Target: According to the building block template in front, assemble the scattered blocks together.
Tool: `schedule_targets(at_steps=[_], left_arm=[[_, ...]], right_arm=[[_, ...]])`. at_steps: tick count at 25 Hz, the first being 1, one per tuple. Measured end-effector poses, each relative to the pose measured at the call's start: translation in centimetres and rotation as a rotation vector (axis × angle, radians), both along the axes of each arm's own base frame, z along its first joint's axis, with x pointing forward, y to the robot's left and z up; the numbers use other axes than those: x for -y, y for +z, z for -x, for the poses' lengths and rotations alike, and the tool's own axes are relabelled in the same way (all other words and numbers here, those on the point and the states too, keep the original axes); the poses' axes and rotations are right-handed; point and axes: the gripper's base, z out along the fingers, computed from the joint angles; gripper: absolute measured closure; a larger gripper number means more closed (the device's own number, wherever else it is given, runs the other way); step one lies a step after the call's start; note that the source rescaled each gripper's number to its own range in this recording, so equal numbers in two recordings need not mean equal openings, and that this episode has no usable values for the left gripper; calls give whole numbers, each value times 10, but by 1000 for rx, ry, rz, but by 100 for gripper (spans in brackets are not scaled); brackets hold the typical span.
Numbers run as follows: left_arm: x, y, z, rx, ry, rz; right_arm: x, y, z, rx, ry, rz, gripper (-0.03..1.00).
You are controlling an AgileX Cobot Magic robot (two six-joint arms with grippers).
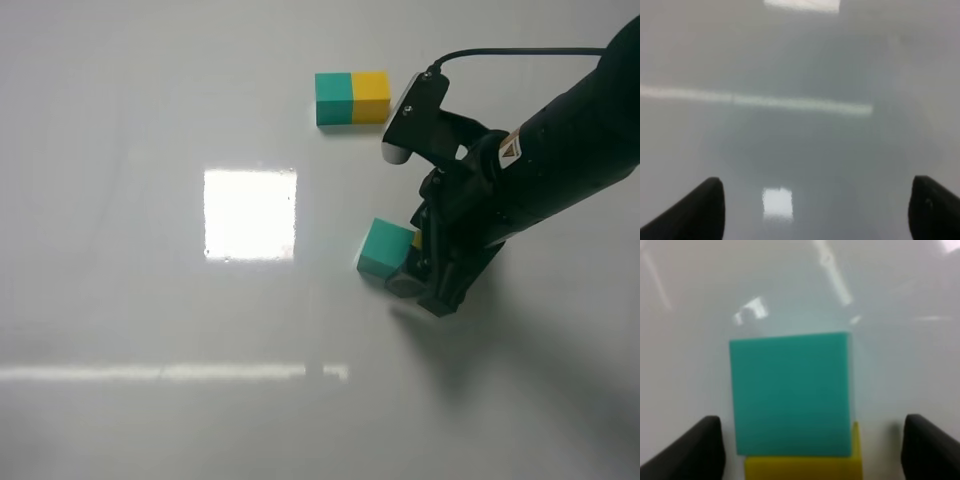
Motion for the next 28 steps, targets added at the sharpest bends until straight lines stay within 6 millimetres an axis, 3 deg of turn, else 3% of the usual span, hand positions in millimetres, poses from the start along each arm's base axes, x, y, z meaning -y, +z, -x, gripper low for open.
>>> schedule_targets(at_steps=[16,18,20,23,24,28], left_arm=[[0,0,0,0,0,0],[0,0,0,0,0,0],[0,0,0,0,0,0],[0,0,0,0,0,0],[0,0,0,0,0,0],[0,0,0,0,0,0]], right_arm=[[-5,-7,-8,-7,-31,-23,27],[-4,-7,-8,3,-38,-14,36],[-3,-7,-9,10,-47,-6,51],[-2,-7,-10,15,-52,5,91],[-2,-7,-10,15,-53,5,96],[-2,-7,-10,15,-53,6,96]])
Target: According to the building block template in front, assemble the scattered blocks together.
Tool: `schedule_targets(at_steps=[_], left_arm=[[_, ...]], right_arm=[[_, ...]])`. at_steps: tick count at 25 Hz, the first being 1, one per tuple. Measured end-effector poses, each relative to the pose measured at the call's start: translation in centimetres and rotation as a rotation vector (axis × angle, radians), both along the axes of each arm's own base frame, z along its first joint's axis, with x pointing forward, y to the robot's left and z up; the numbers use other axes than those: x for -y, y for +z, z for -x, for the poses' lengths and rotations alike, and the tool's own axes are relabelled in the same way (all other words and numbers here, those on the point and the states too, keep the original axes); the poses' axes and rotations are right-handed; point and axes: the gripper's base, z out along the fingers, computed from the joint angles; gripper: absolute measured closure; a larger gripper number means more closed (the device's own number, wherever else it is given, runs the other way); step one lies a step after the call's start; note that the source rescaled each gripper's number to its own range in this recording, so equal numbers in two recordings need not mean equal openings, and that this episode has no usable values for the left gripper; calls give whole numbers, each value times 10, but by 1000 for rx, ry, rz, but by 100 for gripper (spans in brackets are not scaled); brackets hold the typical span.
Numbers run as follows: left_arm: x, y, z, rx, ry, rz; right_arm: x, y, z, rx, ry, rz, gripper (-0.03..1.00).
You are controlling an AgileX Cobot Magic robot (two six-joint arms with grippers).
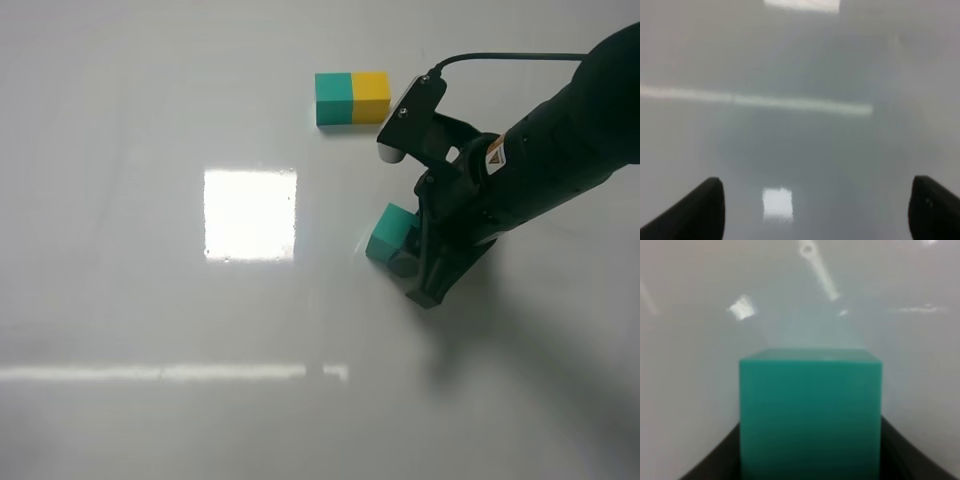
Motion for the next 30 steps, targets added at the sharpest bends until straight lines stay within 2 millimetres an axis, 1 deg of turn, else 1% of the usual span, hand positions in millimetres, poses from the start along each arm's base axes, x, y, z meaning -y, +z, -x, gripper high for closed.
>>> schedule_targets(at_steps=[6,11,13,16,18,20,21,24,26,27,30], left_arm=[[0,0,0,0,0,0],[0,0,0,0,0,0],[0,0,0,0,0,0],[0,0,0,0,0,0],[0,0,0,0,0,0],[0,0,0,0,0,0],[0,0,0,0,0,0],[0,0,0,0,0,0],[0,0,0,0,0,0],[0,0,0,0,0,0],[0,0,0,0,0,0]], right_arm=[[1,-1,1,7,37,43,96],[1,4,4,-10,127,151,96],[-6,12,7,9,168,162,96],[-23,29,18,93,258,178,96],[-34,34,23,136,304,210,96],[-45,32,24,165,335,254,96],[-50,28,23,166,346,279,96],[-61,9,17,110,358,345,96],[-66,1,13,82,356,370,96],[-68,-2,11,78,355,375,96],[-71,1,9,87,355,366,96]])
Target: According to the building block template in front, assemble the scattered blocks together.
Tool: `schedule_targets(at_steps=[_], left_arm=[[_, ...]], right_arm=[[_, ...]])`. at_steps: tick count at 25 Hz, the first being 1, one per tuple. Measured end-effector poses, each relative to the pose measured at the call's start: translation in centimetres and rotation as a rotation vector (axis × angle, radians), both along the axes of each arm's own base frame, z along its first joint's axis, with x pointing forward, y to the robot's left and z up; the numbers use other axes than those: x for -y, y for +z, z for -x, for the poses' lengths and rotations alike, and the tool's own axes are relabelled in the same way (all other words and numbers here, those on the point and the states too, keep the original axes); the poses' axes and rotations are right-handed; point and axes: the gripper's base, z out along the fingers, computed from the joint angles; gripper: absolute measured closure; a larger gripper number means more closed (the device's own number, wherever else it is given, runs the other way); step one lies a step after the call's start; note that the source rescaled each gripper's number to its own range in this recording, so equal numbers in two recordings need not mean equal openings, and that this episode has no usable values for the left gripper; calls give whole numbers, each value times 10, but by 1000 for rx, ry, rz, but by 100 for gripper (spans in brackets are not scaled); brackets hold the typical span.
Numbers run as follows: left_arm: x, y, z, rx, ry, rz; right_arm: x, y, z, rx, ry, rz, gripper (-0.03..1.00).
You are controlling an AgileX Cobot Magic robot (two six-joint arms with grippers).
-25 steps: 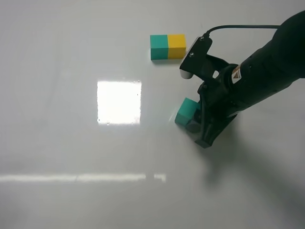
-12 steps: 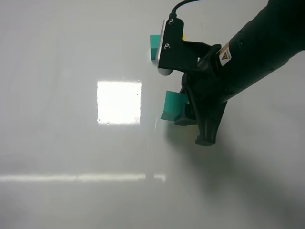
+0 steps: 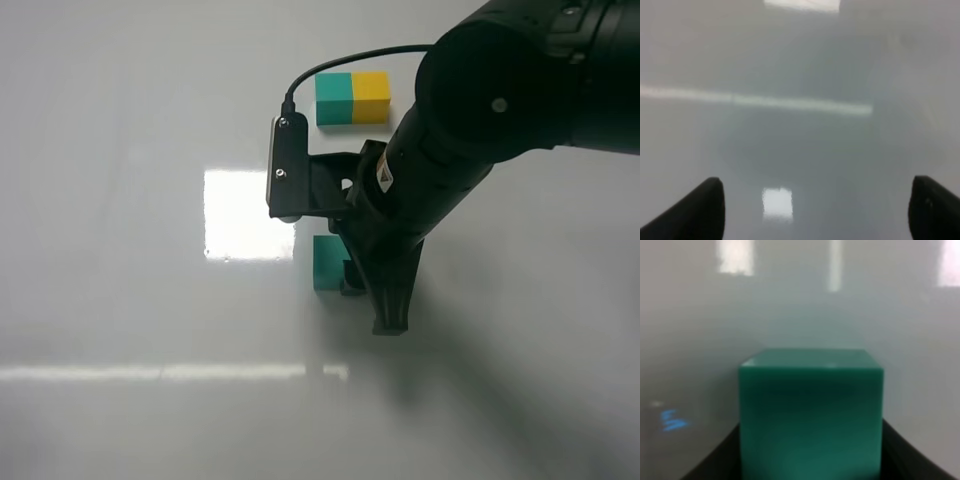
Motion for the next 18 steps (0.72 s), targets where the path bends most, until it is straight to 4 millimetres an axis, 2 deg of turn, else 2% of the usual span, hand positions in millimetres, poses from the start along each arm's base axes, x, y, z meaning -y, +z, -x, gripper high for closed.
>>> schedule_targets(at_steps=[16,18], left_arm=[[0,0,0,0,0,0],[0,0,0,0,0,0]], right_arm=[[-2,1,-1,9,-12,-28,95],[-3,1,-2,15,-10,-37,86]])
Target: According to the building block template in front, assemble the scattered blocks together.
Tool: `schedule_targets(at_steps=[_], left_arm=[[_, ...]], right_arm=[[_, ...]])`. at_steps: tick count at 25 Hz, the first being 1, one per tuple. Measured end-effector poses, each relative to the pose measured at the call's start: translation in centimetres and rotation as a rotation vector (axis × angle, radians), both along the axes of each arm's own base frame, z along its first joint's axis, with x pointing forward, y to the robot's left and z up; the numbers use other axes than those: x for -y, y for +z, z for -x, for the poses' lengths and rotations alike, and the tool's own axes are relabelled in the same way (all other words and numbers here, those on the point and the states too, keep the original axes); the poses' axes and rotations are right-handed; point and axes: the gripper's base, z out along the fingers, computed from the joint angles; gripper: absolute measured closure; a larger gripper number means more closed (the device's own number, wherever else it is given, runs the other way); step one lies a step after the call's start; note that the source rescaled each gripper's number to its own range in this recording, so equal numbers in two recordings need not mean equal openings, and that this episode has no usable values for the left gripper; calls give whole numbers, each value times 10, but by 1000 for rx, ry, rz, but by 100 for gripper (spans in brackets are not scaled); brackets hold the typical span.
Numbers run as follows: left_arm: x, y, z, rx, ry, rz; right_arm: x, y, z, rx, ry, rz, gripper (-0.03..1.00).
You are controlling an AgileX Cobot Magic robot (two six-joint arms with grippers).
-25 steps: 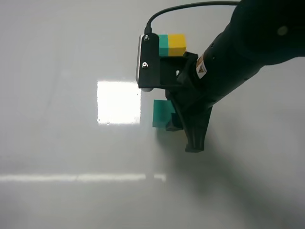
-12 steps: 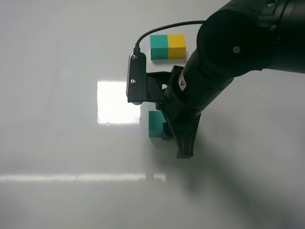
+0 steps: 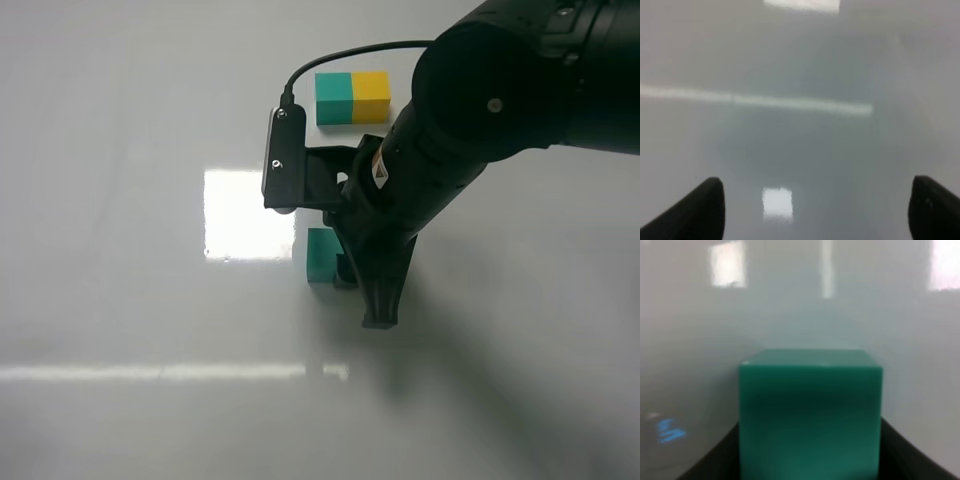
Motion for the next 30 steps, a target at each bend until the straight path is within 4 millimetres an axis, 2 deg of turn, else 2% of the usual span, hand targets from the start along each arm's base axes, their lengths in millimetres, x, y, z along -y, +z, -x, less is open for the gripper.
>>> schedule_targets(at_steps=[4,7,10,15,18,23,27,30], left_arm=[[0,0,0,0,0,0],[0,0,0,0,0,0],[0,0,0,0,0,0],[0,0,0,0,0,0],[0,0,0,0,0,0],[0,0,0,0,0,0],[0,0,0,-1,0,0],[0,0,0,0,-1,-1]], right_arm=[[-1,1,0,6,3,-7,52],[-1,1,0,7,4,-9,36],[2,13,10,8,3,-48,26],[22,55,39,8,-30,-255,23],[46,77,42,23,-123,-377,23],[108,98,32,12,-466,-534,23],[165,111,43,40,-785,-653,23],[210,107,59,73,-1031,-677,23]])
